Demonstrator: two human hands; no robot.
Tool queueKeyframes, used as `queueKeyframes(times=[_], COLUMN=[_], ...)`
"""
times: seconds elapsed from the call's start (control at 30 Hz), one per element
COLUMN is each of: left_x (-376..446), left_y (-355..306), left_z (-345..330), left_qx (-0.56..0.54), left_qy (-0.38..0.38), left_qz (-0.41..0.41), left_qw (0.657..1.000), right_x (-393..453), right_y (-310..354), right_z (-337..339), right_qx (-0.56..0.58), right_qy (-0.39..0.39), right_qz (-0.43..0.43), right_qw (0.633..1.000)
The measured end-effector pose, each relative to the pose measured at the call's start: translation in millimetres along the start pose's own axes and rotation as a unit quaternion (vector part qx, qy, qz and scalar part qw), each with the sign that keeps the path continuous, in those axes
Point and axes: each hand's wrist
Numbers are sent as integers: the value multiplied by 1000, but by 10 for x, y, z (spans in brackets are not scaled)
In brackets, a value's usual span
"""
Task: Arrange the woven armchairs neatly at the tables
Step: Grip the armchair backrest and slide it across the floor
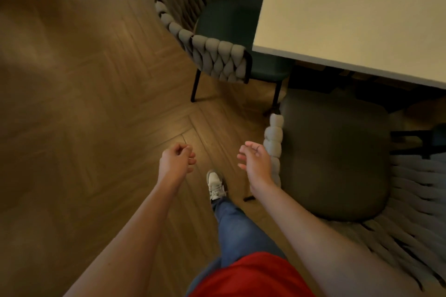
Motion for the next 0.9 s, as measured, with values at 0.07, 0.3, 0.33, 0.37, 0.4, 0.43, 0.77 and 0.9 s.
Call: queueKeyframes(times=[0.07,0.3,0.33,0.37,0.4,0.43,0.77,0.9], left_x=[308,1396,1568,1744,1929,2123,4015,4576], left_y=[-176,-761,-841,-922,-1006,-1096,-2233,-2747], left_z=[146,828,934,1035,1131,1217,1840,1886], left_qx=[10,25,27,33,37,41,98,127], left_qy=[2,5,9,13,17,21,106,133], left_qz=[3,11,10,9,9,9,-36,-54], left_qw=[1000,1000,1000,999,999,999,989,982], right_x=[137,461,517,567,626,688,1443,1707], right_y=[151,779,854,926,991,1057,1853,2209], right_z=[-339,-1400,-1555,-1709,-1873,-2047,-4065,-4651], right_qx=[-4,-11,-9,-6,1,12,177,235], right_qy=[1,18,20,19,17,14,-35,-56], right_qz=[-13,-39,-46,-54,-64,-76,-198,-231], right_qw=[1000,999,999,998,998,997,964,942])
Point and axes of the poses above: each hand's wrist, its own x-axis towards the middle knuckle, its own z-axis out of the back of the hand, y = z × x, and after that the axes turned 5 degrees about -y, right-handed
